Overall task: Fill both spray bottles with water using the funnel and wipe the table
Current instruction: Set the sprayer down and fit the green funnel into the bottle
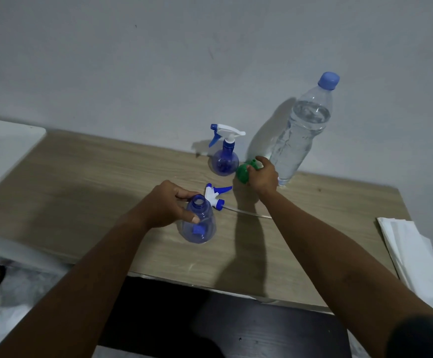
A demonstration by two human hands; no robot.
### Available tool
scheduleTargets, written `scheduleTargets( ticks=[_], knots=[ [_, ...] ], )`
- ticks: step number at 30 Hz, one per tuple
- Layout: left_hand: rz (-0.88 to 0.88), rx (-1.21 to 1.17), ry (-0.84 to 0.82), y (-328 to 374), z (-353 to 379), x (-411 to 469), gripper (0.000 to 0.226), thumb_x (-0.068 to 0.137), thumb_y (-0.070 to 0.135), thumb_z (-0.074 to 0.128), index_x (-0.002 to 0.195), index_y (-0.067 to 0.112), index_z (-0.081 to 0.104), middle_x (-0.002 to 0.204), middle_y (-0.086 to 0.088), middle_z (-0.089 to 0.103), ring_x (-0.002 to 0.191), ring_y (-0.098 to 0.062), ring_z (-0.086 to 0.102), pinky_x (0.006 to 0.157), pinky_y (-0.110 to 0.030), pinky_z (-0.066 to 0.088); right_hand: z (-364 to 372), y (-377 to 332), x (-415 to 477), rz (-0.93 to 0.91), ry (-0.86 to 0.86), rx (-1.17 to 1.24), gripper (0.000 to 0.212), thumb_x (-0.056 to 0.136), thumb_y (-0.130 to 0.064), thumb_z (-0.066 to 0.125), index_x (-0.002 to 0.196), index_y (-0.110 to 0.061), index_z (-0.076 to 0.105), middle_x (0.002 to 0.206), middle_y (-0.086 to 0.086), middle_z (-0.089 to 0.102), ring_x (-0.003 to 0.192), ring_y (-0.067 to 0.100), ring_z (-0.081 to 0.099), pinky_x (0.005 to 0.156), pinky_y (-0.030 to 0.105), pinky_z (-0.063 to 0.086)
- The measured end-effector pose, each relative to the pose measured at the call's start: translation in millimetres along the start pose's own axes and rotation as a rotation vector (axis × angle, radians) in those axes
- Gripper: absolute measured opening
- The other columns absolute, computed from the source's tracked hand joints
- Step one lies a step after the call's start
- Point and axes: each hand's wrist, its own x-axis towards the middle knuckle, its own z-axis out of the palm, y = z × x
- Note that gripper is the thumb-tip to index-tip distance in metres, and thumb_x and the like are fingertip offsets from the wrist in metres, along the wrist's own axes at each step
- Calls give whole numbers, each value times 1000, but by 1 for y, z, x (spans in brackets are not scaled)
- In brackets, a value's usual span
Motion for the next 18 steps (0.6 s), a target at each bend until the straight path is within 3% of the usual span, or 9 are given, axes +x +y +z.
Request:
scheduleTargets(
  ticks=[5, 9, 12, 15, 18],
  knots=[
    [11, -40, 6, -5, -1, 3, 53, 59, 5, 93, 109, 15, 76, 97, 5, 78, 92, -6, 73, 87, -24, 58, 3, 3, -4, -18, 69, -42, 28, 96, -21, 59, 122, -20, 69, 115, 10, 72, 105, 30, 67, 87, 33, 50],
    [-14, -104, -15, -5, -1, 3, 49, 60, 3, 92, 100, 26, 75, 98, 7, 78, 95, -8, 73, 88, -24, 57, -2, 15, -16, -38, 39, -117, 28, 91, -21, 64, 119, -21, 69, 110, 8, 73, 104, 29, 67, 87, 37, 53],
    [-44, -129, 2, -6, 0, 2, 52, 59, 1, 92, 104, 22, 76, 96, 10, 78, 94, -3, 72, 89, -23, 54, -12, 16, -26, -44, 60, -138, 24, 90, -32, 70, 111, -22, 70, 105, 3, 74, 101, 26, 68, 88, 39, 54],
    [-58, -134, -3, -5, 0, 1, 57, 59, 3, 93, 112, 15, 76, 102, 7, 77, 98, -3, 71, 94, -27, 54, -21, 8, -43, -83, 96, -57, 18, 85, -37, 77, 94, -24, 71, 90, -4, 72, 89, 21, 69, 84, 40, 56],
    [-62, -159, 13, -8, 0, 0, 59, 58, 7, 94, 114, 16, 76, 105, 5, 77, 102, -7, 70, 100, -36, 54, -33, -7, -68, -28, 87, 225, 18, 81, -27, 83, 76, -25, 66, 79, 0, 73, 76, 22, 73, 75, 42, 61]
  ],
)
